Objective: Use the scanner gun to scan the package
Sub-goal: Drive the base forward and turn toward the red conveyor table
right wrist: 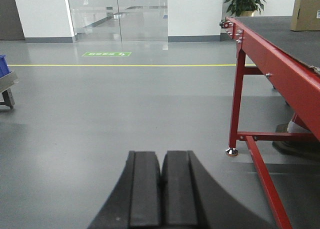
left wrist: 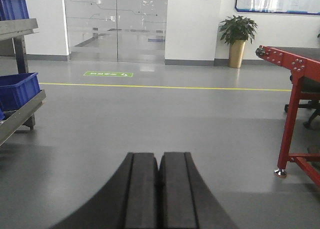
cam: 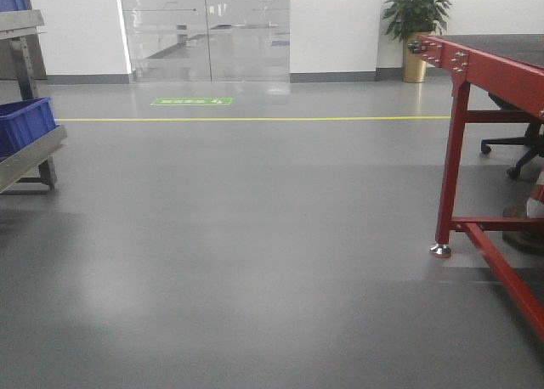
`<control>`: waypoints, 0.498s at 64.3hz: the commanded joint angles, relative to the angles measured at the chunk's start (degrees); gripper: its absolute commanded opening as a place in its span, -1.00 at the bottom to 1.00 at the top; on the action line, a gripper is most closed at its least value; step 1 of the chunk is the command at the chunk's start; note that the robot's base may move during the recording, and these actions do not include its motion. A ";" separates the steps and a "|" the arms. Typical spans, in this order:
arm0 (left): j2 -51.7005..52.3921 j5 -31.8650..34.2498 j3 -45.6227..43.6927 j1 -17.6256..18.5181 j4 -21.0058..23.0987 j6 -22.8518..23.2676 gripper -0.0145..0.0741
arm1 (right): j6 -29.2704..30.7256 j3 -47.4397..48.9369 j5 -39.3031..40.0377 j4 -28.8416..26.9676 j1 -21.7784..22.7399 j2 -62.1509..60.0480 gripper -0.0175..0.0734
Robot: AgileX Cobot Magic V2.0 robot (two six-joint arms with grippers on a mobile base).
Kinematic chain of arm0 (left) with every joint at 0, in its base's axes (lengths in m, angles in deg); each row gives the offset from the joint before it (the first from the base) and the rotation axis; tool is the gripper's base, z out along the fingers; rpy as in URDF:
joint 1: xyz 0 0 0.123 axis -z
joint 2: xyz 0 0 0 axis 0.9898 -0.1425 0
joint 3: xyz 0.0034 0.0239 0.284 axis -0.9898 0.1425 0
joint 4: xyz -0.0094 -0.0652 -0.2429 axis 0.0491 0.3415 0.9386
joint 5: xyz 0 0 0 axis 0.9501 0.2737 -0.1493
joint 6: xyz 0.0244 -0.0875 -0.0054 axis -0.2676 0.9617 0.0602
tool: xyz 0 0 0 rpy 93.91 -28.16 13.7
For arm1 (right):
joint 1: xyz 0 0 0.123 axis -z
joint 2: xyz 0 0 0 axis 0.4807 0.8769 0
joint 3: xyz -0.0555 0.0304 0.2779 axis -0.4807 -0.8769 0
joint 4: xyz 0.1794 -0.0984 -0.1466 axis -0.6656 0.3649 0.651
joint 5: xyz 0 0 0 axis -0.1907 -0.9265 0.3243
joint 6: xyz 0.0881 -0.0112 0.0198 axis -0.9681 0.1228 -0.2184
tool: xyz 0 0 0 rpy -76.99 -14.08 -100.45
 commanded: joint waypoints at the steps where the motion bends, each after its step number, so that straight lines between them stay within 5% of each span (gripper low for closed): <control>1: 0.25 1.05 -0.22 -0.06 0.33 -0.03 -0.92 | 0.01 0.01 1.04 0.32 -0.04 -0.17 -0.97; 32: 0.25 1.05 -0.22 -0.06 0.33 -0.03 -0.92 | 0.01 0.01 1.04 0.32 -0.04 -0.17 -0.97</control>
